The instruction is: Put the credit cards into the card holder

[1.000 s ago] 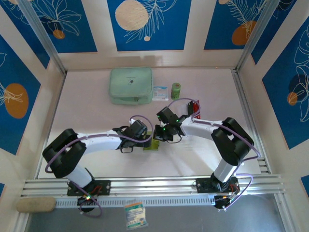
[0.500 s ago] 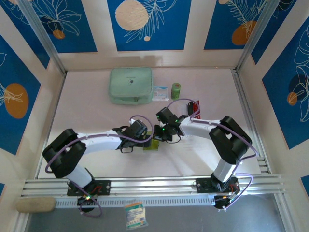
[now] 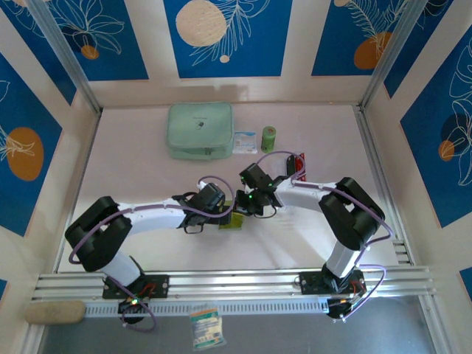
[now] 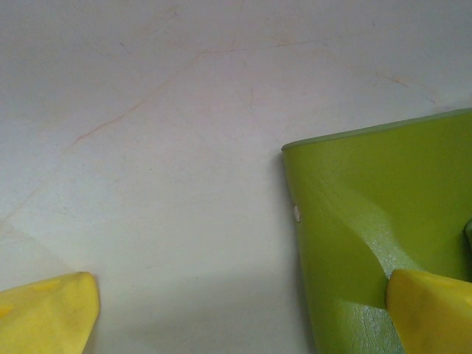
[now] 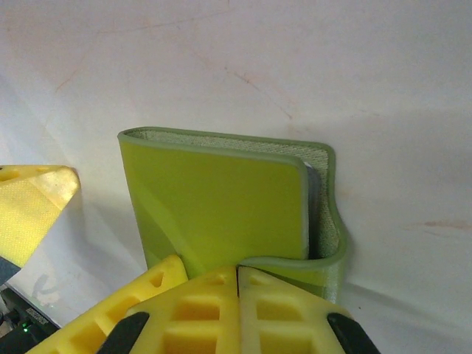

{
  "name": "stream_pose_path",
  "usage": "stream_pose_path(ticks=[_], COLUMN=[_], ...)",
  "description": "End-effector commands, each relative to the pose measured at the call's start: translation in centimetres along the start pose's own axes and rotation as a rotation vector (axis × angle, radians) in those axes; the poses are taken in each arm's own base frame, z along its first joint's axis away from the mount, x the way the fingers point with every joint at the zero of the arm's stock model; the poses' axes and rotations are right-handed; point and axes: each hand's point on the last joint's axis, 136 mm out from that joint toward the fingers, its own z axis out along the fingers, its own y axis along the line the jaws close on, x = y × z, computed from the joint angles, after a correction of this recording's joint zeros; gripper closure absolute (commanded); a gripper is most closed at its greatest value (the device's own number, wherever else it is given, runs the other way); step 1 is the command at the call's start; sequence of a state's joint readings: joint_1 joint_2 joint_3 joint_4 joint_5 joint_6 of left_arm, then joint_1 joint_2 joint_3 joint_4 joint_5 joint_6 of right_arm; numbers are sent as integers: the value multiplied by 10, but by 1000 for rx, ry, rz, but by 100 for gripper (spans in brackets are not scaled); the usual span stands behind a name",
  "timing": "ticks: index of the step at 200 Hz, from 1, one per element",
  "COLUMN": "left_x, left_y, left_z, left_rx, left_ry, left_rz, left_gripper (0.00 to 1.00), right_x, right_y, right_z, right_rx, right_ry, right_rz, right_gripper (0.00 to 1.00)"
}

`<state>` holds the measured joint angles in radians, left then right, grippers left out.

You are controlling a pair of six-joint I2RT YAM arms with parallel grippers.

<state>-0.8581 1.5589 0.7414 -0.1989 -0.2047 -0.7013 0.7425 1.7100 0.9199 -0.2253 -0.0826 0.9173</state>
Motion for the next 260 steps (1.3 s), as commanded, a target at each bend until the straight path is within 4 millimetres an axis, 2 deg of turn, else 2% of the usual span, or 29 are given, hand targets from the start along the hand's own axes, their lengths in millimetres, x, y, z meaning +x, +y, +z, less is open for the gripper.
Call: stream_pose_path(ticks=[1,34,57,101,123,126,131,167,193,210,236,260], left_x=[20,9,-5,-47,-68,-70,-76,-110,-137,-155,-181,-194], left_y=[3,-5,-12,-22,-21,-20,-18,7,38,62,102,140], left_z=[12,5,-6,-39,-59,-62,-68,-108,-137,-154,-170,-170], left_rx=[-10,5,26,64,69,67,66,17,-58,-118,-247,-382], left_ry=[72,55,24,-80,-132,-139,-155,-272,-381,-452,-583,-646], left_rz=[3,-3,-11,-28,-36,-37,-37,-37,-49,-69,-59,-31], left_gripper=[0,0,0,0,0,0,0,0,0,0,0,0], right_x=[16,0,-12,-26,-36,-38,-40,-65,-87,-101,-118,-138], right_y=[-13,19,28,17,6,4,1,-33,-67,-97,-155,-188], right_z=[5,-26,-54,-111,-145,-151,-160,-225,-265,-290,-317,-327], right_rx=[48,-42,-84,-108,-118,-120,-119,-79,42,154,334,448], right_ry=[36,-23,-72,-178,-263,-279,-303,-509,-667,-767,-910,-1036], right_rz=[-2,-45,-51,-28,-3,0,8,68,111,191,368,380], right_gripper=[97,70,54,32,10,4,2,1,1,1,1,1])
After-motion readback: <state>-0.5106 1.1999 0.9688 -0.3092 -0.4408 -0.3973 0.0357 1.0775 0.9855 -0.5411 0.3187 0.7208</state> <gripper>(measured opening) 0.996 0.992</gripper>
